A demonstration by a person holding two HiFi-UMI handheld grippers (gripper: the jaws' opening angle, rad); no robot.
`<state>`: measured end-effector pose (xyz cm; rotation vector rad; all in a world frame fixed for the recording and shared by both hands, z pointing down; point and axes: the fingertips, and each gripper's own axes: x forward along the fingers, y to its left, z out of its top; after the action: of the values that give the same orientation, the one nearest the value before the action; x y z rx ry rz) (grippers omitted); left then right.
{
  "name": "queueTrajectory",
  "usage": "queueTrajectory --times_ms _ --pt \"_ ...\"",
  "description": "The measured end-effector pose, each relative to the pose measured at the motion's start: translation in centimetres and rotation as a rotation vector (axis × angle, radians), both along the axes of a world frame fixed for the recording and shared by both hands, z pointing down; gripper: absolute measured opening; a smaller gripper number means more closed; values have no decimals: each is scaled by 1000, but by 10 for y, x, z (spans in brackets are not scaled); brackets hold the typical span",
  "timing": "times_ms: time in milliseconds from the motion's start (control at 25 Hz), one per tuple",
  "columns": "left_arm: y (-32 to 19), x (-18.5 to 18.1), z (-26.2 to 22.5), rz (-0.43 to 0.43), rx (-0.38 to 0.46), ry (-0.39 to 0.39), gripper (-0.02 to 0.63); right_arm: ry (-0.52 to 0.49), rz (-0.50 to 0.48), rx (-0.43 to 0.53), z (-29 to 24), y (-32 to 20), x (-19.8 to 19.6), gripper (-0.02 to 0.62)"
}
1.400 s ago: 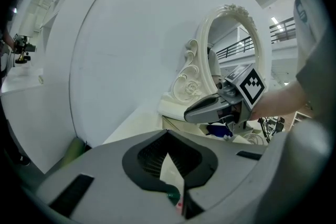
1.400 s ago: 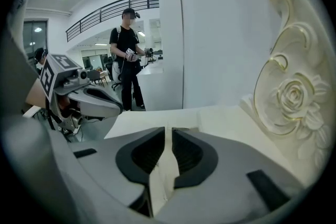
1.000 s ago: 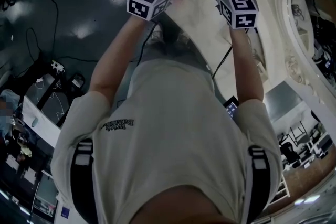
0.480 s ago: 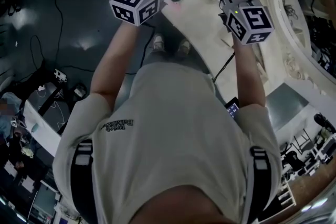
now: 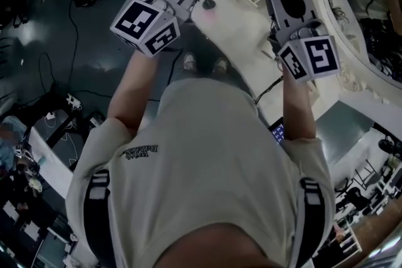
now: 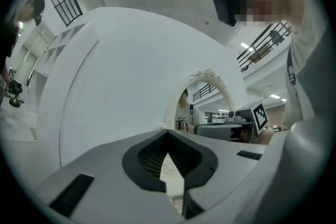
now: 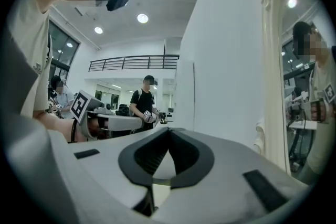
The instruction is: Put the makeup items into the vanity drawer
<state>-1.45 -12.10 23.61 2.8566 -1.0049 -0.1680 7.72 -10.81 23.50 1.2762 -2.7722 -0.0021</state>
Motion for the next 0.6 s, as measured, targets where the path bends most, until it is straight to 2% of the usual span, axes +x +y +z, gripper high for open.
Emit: queueTrajectory --times_ms 120,280,440,600 --pt "19 -3 -11 -3 20 -2 14 -24 -4 9 -12 18 3 3" --pt "42 -9 -11 -32 57 -54 14 -49 -13 8 -20 41 3 3" --pt "66 -16 -5 -54 88 -93 14 -55 -27 -17 -9 59 0 3" --pt "81 -14 8 -39 75 -121 14 -46 -39 -47 9 73 0 3"
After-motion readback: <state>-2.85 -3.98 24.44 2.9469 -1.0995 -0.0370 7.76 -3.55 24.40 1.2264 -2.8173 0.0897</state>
